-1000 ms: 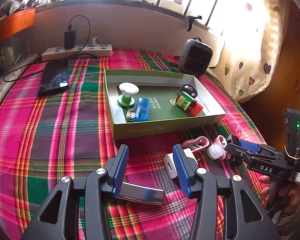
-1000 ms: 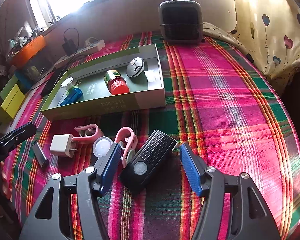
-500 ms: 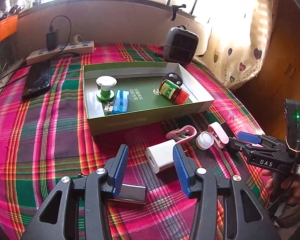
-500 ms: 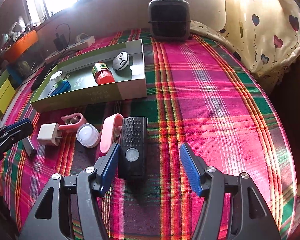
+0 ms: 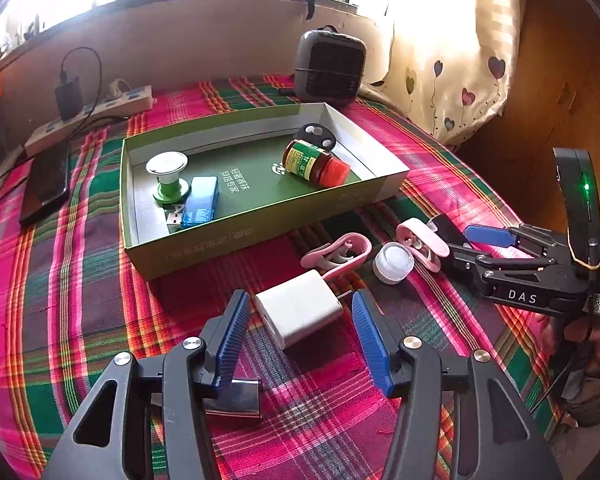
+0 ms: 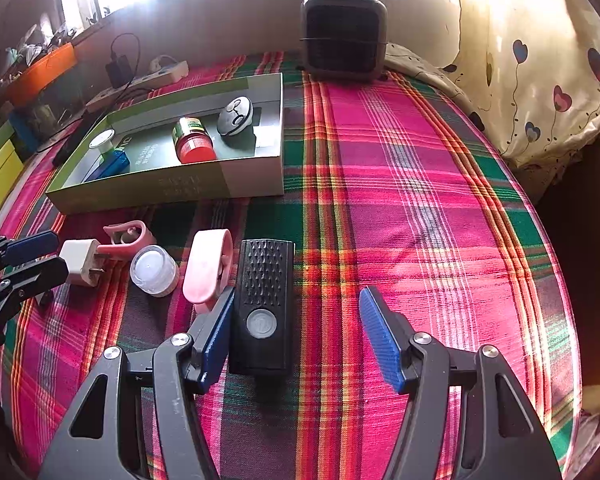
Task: Organize rigid objects
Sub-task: 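Close right tool on black rectangular remote while left tool lowers over white charger, then close left tool on white charger plug while right tool holds the remote, then carry charger with left tool while right tool carries remote over green box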
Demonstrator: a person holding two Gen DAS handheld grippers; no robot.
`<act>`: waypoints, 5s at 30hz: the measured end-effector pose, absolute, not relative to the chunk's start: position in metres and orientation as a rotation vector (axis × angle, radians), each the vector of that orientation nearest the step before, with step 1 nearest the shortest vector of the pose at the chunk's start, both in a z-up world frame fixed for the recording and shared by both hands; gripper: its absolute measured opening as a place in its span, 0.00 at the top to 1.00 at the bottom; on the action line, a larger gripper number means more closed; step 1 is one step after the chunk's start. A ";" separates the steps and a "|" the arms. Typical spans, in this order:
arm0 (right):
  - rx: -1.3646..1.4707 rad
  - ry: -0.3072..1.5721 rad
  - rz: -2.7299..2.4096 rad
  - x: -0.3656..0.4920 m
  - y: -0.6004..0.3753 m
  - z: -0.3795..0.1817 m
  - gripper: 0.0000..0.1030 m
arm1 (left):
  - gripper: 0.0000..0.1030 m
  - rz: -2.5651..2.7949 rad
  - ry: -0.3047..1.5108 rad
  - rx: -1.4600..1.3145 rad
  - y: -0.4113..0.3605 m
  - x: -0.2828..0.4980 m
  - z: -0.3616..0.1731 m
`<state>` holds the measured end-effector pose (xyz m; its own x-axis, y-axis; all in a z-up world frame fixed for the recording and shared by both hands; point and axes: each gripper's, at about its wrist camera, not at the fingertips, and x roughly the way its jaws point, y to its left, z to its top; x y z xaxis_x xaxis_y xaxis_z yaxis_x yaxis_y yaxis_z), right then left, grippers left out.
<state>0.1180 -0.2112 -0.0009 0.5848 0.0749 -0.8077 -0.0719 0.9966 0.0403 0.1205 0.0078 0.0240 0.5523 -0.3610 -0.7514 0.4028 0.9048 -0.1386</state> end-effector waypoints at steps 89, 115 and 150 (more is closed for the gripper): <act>0.001 0.887 0.168 0.110 -0.212 0.003 0.73 | 0.57 -0.489 0.910 0.193 -0.032 0.110 0.009; 0.014 0.851 0.208 0.108 -0.211 0.020 0.73 | 0.69 -0.462 0.883 0.135 -0.018 0.109 0.028; -0.019 0.811 0.361 0.172 -0.149 0.065 0.73 | 0.69 -0.369 0.803 0.044 0.032 0.194 0.075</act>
<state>0.1721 -0.1489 0.0649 0.6313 0.3086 -0.7115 -0.3231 0.9387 0.1205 0.1937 0.0323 0.0754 0.6346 -0.3065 -0.7095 0.3394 0.9353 -0.1006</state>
